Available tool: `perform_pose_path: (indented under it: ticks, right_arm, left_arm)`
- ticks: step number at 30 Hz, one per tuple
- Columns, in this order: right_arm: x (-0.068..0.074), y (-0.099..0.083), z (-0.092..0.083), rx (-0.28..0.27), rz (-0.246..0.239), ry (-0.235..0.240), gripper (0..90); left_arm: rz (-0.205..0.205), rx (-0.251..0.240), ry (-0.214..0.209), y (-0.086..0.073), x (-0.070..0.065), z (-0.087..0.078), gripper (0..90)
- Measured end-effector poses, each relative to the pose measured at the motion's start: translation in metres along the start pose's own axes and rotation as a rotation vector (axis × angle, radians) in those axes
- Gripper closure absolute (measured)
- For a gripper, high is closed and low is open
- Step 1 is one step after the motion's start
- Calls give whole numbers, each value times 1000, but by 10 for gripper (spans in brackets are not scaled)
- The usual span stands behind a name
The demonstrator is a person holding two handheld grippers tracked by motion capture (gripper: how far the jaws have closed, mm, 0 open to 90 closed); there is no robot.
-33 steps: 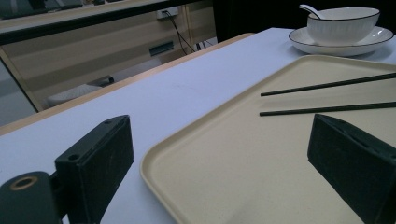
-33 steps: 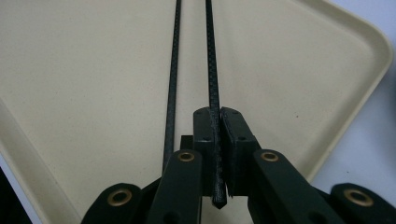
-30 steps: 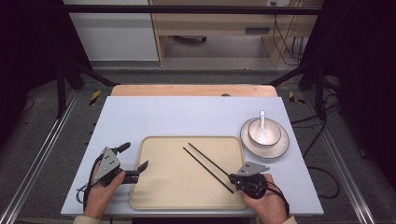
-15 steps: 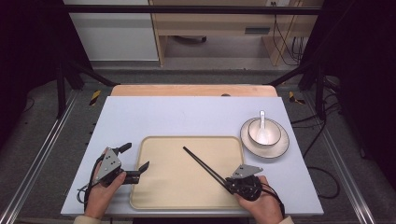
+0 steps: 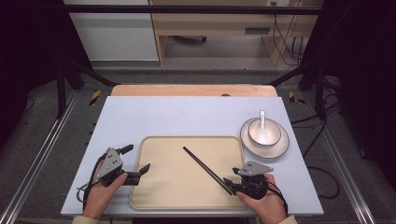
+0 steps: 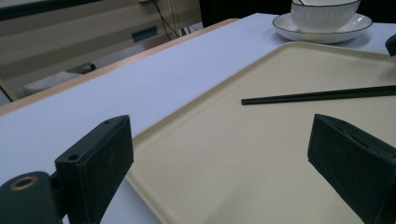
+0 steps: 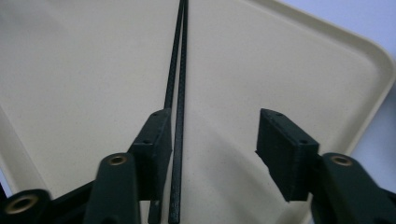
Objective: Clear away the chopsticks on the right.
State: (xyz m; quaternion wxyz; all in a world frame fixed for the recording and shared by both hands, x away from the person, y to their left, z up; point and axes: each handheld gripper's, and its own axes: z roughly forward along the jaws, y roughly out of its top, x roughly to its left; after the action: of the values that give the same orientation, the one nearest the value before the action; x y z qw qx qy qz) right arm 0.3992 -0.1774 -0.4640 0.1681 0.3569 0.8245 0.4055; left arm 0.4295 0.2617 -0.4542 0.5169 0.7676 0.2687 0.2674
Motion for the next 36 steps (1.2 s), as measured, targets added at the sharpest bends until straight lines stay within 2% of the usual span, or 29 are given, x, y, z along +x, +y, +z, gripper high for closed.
perform_pose_path:
  ticks: [1,2,4,5,7,10,12,13,16,18,23,27,31,33,36]
  right_arm:
    - [-1,0,-1,-10,7,0,393]
    - [-2,0,-2,-16,12,-5,360]
    - [-5,-1,-4,-43,12,-25,265]
    - [-6,-1,-5,-45,20,-30,204]
    - [-9,-1,-5,-50,29,-30,117]
    - [-10,-2,-11,-80,26,-22,55]
    - [-12,-3,-14,-98,17,-35,50]
    - [-13,-4,-16,-99,13,-41,55]
    - [-19,-6,-21,-105,14,-65,83]
    - [-23,-9,-25,-113,27,-95,105]
    - [-33,-16,-30,-133,11,-154,124]
    - [-38,-21,-33,-144,6,-180,124]
    - [-45,-24,-38,-199,8,-209,126]
    - [-47,-25,-40,-221,13,-211,127]
    - [-51,-27,-41,-222,19,-213,136]
  left_arm:
    - [-5,-5,-5,1,-1,0,68]
    - [-31,-24,-26,4,-3,0,68]
    - [-53,-40,-62,9,-6,1,68]
    - [-51,-36,-84,11,-9,2,68]
    - [-21,-12,-108,13,-17,6,68]
    - [19,12,-125,17,-26,12,70]
    - [32,25,-121,21,-28,15,84]
    - [25,25,-111,23,-28,17,98]
    - [31,36,-123,30,-31,25,143]
    - [29,51,-141,35,-35,33,276]
    - [38,100,-171,45,-45,58,323]
    - [32,138,-172,47,-50,76,341]
    - [26,207,-123,43,-56,94,442]
    - [14,225,-116,42,-59,101,501]
    - [2,242,-112,42,-62,109,593]
